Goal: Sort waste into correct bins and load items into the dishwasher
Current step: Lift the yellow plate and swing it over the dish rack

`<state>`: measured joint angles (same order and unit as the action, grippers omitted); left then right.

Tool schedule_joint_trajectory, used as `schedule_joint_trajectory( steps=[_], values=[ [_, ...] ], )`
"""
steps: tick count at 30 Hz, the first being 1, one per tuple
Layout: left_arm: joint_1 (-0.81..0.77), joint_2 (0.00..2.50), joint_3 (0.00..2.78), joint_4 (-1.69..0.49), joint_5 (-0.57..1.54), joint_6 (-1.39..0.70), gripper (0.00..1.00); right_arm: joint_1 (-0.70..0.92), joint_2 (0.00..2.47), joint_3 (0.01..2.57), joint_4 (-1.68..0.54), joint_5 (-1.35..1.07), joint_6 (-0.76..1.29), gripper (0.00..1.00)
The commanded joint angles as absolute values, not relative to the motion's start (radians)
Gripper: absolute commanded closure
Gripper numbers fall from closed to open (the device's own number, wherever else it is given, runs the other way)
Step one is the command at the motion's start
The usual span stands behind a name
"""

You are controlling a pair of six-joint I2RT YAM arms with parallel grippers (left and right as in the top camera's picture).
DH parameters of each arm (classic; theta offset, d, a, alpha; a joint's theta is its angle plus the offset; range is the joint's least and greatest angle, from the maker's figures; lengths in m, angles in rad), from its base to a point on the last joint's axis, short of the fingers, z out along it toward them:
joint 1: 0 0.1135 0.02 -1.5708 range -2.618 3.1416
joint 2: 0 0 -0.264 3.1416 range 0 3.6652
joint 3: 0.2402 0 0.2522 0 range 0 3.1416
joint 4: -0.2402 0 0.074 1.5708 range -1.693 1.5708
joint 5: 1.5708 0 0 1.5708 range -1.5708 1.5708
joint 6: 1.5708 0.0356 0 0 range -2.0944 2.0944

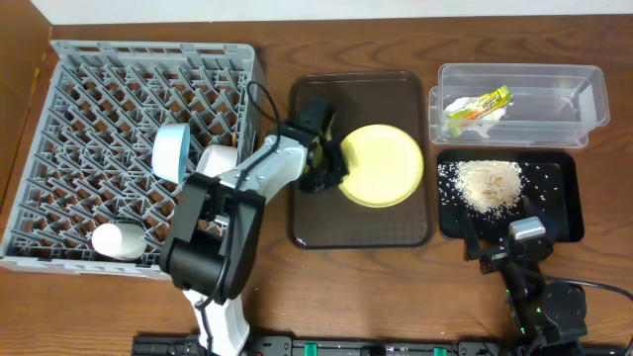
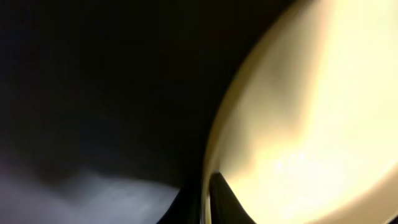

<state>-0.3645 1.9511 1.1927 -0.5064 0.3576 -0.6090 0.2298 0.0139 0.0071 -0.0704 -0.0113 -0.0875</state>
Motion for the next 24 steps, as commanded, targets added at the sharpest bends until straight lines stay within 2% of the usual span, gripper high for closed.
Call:
schedule_joint_trajectory(
  steps=[1,2,4,5,9,10,12,15,19,20,24],
  values=[
    [-0.328,1.912,1.164,-0.606,0.327,-0.551,0.74,0.223,0.012,0.006,-0.074,-0.016,-0.083,0.01],
    [-0.327,1.902,1.164,-0.605,0.329,-0.551,0.6,0.223,0.012,0.006,-0.075,-0.016,-0.083,0.01],
    [-0.327,1.894,1.164,-0.605,0.329,-0.55,0.23,0.223,0.012,0.006,-0.075,-0.016,-0.083,0.01],
    [-0.327,1.894,1.163,-0.603,0.329,-0.55,0.1,0.223,0.012,0.006,-0.075,-0.016,-0.083,0.01],
    [-0.328,1.911,1.148,-0.545,0.369,-0.551,0.09,0.223,0.012,0.006,-0.075,-0.016,-0.083,0.01],
    [-0.327,1.919,1.139,-0.518,0.406,-0.551,0.1,0.223,0.012,0.006,-0.075,-0.016,-0.083,0.01],
    [-0.327,1.94,1.123,-0.473,0.469,-0.551,0.19,0.223,0.012,0.006,-0.075,-0.016,-0.083,0.01],
    [-0.327,1.976,1.114,-0.45,0.521,-0.562,0.53,0.223,0.012,0.006,-0.075,-0.016,-0.083,0.01],
    [-0.324,1.999,1.114,-0.453,0.543,-0.562,0.79,0.223,0.012,0.006,-0.074,-0.016,-0.083,0.01],
    [-0.324,1.999,1.114,-0.451,0.543,-0.561,0.89,0.223,0.012,0.006,-0.075,-0.016,-0.083,0.01],
    [-0.321,1.998,1.114,-0.421,0.556,-0.547,0.92,0.223,0.012,0.006,-0.074,-0.016,-0.083,0.01]
  ],
)
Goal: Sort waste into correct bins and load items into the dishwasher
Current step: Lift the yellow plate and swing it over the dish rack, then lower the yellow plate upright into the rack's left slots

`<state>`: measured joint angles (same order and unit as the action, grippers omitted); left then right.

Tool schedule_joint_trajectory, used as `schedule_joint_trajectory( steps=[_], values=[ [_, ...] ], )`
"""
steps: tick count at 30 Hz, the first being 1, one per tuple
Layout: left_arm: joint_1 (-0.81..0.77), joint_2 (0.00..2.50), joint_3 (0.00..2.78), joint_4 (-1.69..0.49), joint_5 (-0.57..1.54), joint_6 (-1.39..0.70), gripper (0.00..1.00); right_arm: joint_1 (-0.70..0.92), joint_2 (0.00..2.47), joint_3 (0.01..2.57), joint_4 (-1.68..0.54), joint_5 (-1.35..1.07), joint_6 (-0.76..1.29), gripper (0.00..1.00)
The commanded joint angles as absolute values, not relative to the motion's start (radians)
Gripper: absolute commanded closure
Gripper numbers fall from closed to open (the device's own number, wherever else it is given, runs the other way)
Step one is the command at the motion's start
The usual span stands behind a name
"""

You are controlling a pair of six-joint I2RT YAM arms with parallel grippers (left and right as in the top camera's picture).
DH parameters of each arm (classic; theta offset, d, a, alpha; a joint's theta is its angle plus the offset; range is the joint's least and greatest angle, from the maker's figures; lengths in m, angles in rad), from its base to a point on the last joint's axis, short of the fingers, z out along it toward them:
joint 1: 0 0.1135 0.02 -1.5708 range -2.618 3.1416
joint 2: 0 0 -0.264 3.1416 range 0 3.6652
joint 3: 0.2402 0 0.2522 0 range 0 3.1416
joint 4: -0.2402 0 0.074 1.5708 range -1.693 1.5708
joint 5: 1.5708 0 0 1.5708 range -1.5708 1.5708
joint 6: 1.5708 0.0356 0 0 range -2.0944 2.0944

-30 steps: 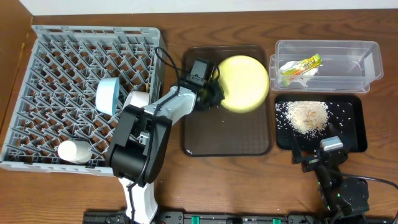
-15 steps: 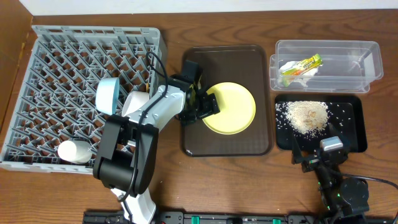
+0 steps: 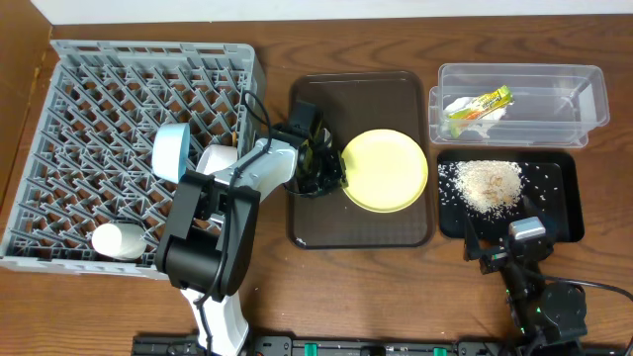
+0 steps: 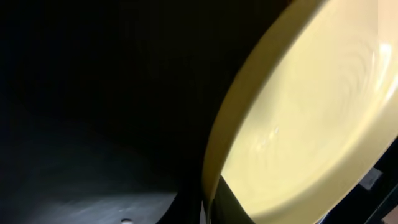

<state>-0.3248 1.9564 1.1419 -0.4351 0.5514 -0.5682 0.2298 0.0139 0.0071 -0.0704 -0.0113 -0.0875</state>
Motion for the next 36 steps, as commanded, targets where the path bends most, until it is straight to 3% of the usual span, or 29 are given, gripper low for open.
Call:
schedule_joint_trajectory(
  steps=[1,6,16,31,36],
  values=[
    [-0.317,1.998,1.114,-0.404,0.587,-0.53,0.92,0.223,0.012,0.006,-0.075,-0.016,-0.083,0.01],
    [-0.242,1.955,1.114,-0.323,0.821,-0.441,0.92,0.223,0.012,0.006,-0.074,-0.016,-0.083,0.01],
    [0.007,1.562,1.114,-0.357,0.833,-0.416,0.92,0.223,0.012,0.006,-0.075,-0.016,-0.083,0.01],
    [0.776,1.325,1.114,-0.522,0.879,-0.333,0.92,0.223,0.012,0.006,-0.075,-0.016,-0.083,0.01],
    [0.891,1.326,1.114,-0.553,0.757,-0.274,0.92,0.223,0.012,0.006,-0.075,-0.016,-0.083,0.01]
  ],
)
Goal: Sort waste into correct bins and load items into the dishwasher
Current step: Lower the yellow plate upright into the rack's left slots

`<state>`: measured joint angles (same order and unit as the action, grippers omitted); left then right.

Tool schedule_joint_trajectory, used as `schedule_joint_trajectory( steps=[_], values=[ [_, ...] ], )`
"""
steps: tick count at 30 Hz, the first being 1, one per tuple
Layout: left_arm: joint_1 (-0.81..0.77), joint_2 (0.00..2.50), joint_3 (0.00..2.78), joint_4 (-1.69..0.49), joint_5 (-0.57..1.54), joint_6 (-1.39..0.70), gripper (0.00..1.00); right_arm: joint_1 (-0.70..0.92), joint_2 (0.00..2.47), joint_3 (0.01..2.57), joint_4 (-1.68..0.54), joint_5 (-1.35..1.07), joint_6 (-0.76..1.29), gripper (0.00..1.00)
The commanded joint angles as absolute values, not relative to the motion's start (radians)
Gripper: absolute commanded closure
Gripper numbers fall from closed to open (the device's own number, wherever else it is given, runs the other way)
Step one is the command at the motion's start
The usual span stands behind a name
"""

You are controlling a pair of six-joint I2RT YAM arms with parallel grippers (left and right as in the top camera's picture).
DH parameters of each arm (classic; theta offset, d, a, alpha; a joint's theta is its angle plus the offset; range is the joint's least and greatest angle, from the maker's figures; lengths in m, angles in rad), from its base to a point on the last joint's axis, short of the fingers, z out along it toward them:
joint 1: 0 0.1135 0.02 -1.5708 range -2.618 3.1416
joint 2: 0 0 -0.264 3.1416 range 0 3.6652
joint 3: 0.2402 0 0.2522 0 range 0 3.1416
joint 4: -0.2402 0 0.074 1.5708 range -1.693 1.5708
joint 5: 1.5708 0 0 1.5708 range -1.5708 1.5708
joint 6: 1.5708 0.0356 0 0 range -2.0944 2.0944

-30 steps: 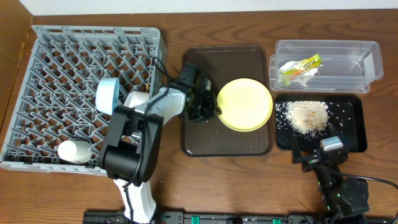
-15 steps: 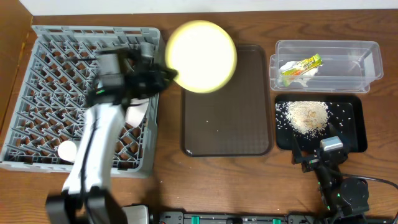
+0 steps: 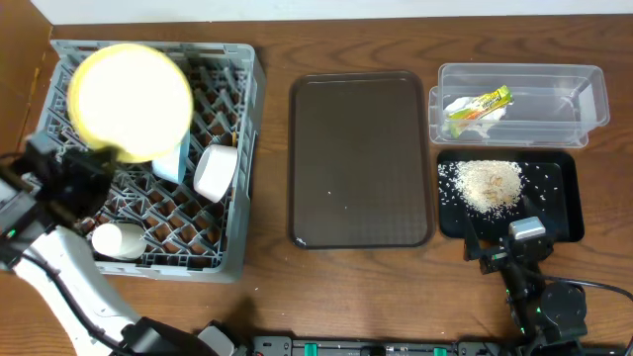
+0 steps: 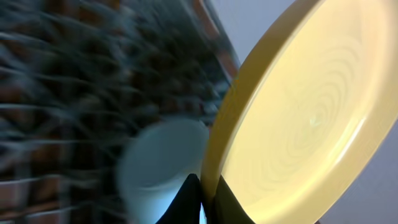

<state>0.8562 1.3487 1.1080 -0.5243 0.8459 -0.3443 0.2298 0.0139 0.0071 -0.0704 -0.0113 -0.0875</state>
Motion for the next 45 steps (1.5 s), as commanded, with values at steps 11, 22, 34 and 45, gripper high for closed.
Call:
schedule_joint_trajectory(
  steps=[11,22,34,45],
  values=[
    [0.892,1.279,1.114,-0.591,0.393,-0.259,0.92,0.223,0.012,0.006,-0.075,-0.016,-0.083,0.01],
    [0.891,1.236,1.114,-0.59,0.241,-0.136,0.93,0.223,0.012,0.006,-0.074,-0.016,-0.083,0.01],
    [0.891,1.246,1.114,-0.782,0.342,-0.438,0.47,0.223,0.012,0.006,-0.075,-0.016,-0.083,0.01],
    [0.892,1.462,1.114,-0.654,0.397,-0.664,0.36,0.223,0.012,0.006,-0.075,-0.016,-0.083,0.01]
  ],
)
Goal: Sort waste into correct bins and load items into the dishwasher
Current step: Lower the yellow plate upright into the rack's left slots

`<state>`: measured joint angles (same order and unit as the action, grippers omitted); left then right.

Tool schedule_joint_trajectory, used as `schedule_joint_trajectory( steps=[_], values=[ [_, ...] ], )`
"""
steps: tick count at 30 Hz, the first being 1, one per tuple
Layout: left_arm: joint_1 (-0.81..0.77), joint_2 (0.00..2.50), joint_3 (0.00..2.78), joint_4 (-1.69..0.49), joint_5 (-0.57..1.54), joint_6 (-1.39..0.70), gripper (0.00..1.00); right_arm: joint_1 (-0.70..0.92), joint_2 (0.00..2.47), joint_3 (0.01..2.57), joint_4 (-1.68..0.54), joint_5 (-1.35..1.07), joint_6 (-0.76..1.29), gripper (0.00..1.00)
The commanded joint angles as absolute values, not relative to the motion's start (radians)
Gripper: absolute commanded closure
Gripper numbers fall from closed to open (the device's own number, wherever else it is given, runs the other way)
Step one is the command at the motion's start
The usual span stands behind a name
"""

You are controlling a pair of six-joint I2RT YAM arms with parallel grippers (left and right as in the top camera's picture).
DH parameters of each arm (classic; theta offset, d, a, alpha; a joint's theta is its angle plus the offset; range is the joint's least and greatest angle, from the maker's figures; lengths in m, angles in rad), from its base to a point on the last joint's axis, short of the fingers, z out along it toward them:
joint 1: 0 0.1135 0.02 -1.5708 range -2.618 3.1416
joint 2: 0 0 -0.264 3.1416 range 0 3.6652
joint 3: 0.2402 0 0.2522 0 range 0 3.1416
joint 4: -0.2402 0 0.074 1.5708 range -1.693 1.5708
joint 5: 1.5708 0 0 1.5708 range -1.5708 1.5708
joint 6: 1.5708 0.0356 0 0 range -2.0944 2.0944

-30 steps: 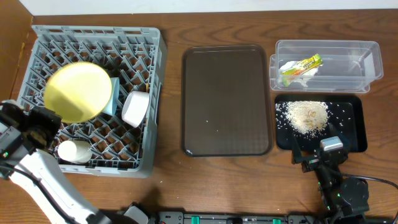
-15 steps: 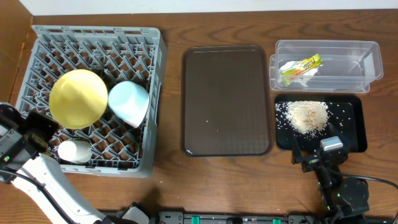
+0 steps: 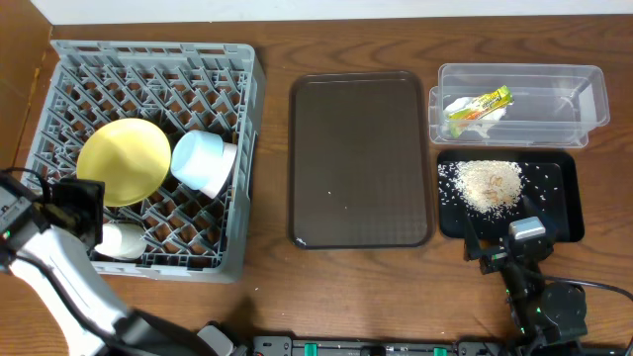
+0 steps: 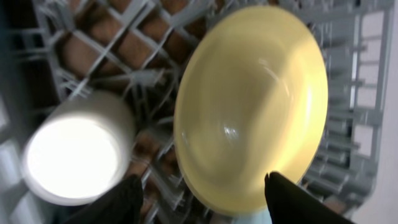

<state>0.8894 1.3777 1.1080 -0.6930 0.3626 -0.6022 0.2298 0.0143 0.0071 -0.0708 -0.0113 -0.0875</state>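
Observation:
The yellow plate [image 3: 124, 161] leans among the prongs of the grey dish rack [image 3: 59, 79], and it fills the left wrist view [image 4: 249, 106]. My left gripper [image 3: 81, 206] [image 4: 205, 199] is open just in front of the plate, its dark fingers [image 4: 121, 200] spread to either side of the lower rim and not touching it. A white cup [image 4: 78, 158] lies beside the plate. A light blue bowl [image 3: 203, 163] sits to the plate's right. My right gripper [image 3: 499, 247] rests near the table's front edge; its jaws are too small to read.
The brown serving tray [image 3: 361, 158] lies in the middle of the table. A clear bin [image 3: 519, 104] holding a wrapper [image 3: 480, 104] stands at the back right. A black tray [image 3: 554, 213] with spilled rice [image 3: 487, 185] lies in front of that bin.
The plate was held in my shut left gripper above the rack's far left. Now it stands in the rack and the gripper is open, drawn back toward the rack's front.
My left gripper was shut on the plate's rim on the brown tray. Then the plate was tipped up on that tray. Later it was held over the rack, leaving the tray bare. Now it rests in the rack, released.

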Motion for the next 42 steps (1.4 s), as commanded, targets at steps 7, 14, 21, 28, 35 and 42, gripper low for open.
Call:
schedule_joint_trajectory(
  steps=[7,14,21,28,35,42],
  values=[
    [0.892,1.629,1.114,-0.558,0.477,-0.648,0.37,0.223,0.012,0.006,-0.075,-0.016,-0.083,0.01],
    [0.892,1.694,1.114,-0.506,0.54,-0.612,0.81,0.223,0.012,0.006,-0.075,-0.016,-0.083,0.01],
    [0.909,1.665,1.114,-0.502,0.599,-0.493,0.92,0.223,0.012,0.006,-0.075,-0.016,-0.083,0.01],
    [0.973,1.574,1.115,-0.503,0.654,-0.387,0.92,0.223,0.012,0.006,-0.075,-0.016,-0.083,0.01],
    [0.998,1.422,1.115,-0.53,0.391,-0.25,0.93,0.223,0.012,0.006,-0.075,-0.016,-0.083,0.01],
    [0.936,1.344,1.114,-0.537,0.175,-0.153,0.92,0.223,0.012,0.006,-0.075,-0.016,-0.083,0.01]
  ],
)
